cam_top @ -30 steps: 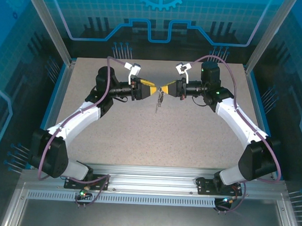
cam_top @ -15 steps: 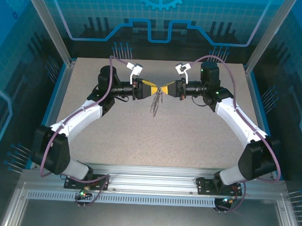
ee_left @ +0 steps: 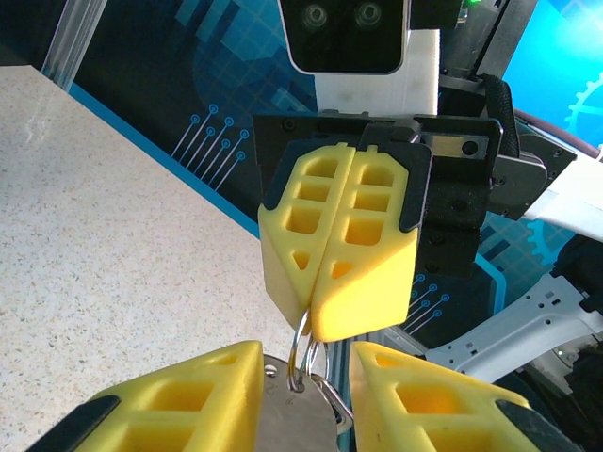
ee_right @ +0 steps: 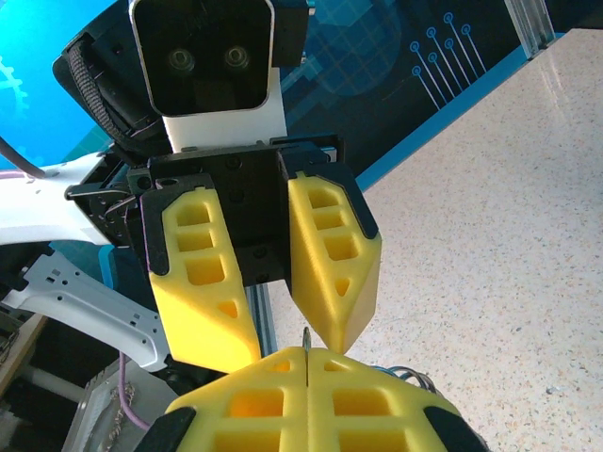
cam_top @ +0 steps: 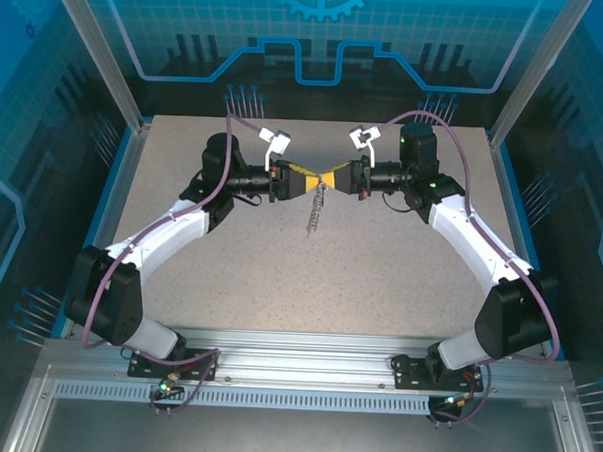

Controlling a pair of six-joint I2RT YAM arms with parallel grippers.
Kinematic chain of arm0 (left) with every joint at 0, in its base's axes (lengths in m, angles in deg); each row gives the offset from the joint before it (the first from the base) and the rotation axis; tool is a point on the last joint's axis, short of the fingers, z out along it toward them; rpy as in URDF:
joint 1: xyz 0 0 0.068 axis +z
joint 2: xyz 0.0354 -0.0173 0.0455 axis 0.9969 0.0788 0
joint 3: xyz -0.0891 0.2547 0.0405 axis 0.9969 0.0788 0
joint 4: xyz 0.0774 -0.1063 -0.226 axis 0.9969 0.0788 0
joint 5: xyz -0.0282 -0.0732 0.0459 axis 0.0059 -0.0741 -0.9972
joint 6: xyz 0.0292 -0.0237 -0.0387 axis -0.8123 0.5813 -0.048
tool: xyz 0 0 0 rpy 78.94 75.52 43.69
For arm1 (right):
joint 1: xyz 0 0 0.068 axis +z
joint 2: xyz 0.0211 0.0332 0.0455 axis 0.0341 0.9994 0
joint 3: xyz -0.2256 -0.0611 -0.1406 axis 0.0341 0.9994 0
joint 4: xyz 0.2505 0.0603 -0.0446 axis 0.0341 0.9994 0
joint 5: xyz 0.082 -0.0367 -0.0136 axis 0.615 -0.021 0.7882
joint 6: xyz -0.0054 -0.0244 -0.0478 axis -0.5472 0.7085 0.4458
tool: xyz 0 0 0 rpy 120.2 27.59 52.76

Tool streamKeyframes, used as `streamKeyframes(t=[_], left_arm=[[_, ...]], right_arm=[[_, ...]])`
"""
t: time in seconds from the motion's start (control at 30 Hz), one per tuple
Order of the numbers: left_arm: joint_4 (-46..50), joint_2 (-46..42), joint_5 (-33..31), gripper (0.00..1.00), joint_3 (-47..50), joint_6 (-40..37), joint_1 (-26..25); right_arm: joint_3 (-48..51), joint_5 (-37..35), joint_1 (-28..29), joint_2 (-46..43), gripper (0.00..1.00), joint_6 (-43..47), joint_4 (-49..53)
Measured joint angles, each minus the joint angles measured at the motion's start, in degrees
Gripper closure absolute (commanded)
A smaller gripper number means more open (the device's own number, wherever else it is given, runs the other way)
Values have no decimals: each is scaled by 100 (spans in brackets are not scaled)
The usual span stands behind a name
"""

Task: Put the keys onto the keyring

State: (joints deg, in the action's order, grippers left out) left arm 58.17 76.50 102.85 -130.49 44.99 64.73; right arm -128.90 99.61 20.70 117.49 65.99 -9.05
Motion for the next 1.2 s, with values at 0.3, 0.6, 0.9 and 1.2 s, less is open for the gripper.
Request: streamKeyframes(t=[0.3,0.6,0.9,1.2], left_arm=[[-85,15,-2,82,-28,81,-28],[-136,59,0,100,-28,101,-37],[-557,90,-48,100,17,350,-87],[-1449,90,-455,100,487,1012,-125]], right_arm=[[0,13,37,24,100,0,-13],[0,39,33,24,100,0,-17],[264,-208,-44,-118,58,-330,-369],[1965,-1209,-258,-1486,52,-1231,-1285]])
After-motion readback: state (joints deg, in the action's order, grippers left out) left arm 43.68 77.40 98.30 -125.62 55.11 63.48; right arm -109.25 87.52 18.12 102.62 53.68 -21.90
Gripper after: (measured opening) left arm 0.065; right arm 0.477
